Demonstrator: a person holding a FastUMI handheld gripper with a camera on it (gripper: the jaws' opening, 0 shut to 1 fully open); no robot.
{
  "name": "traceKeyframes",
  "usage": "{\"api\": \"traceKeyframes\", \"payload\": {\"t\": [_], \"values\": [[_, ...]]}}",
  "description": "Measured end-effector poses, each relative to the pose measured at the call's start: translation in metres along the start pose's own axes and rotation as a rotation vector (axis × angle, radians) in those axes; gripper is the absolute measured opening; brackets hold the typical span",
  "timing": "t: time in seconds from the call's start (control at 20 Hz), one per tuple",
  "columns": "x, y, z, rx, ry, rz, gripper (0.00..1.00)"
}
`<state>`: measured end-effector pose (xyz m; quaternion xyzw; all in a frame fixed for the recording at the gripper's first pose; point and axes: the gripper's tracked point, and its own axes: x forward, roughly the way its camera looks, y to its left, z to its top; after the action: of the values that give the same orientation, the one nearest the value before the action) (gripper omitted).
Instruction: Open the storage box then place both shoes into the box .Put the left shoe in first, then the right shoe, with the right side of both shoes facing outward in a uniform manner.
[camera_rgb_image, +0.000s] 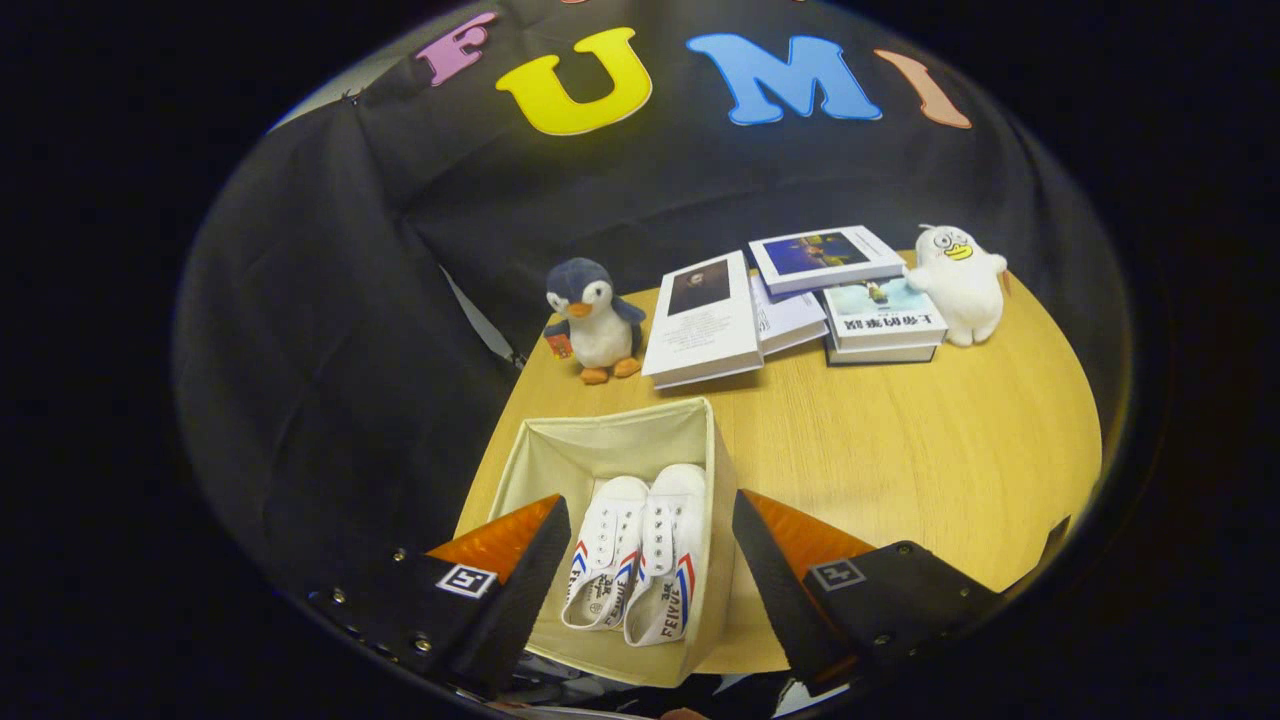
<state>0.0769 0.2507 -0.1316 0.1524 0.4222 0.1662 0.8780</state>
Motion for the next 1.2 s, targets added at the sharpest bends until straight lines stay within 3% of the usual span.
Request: {"api": "traceKeyframes", "payload": {"t": [0.55,0.8,1.2], "values": [[-0.120,-0.088,0.072,-0.113,-0.319,-0.044,0.98],[-0.170,-0.144,0.091,-0.152,-0.443,-0.142,0.98],[-0.237,-0.191,0.117,-0.218,-0.639,-0.252,0.97]]}}
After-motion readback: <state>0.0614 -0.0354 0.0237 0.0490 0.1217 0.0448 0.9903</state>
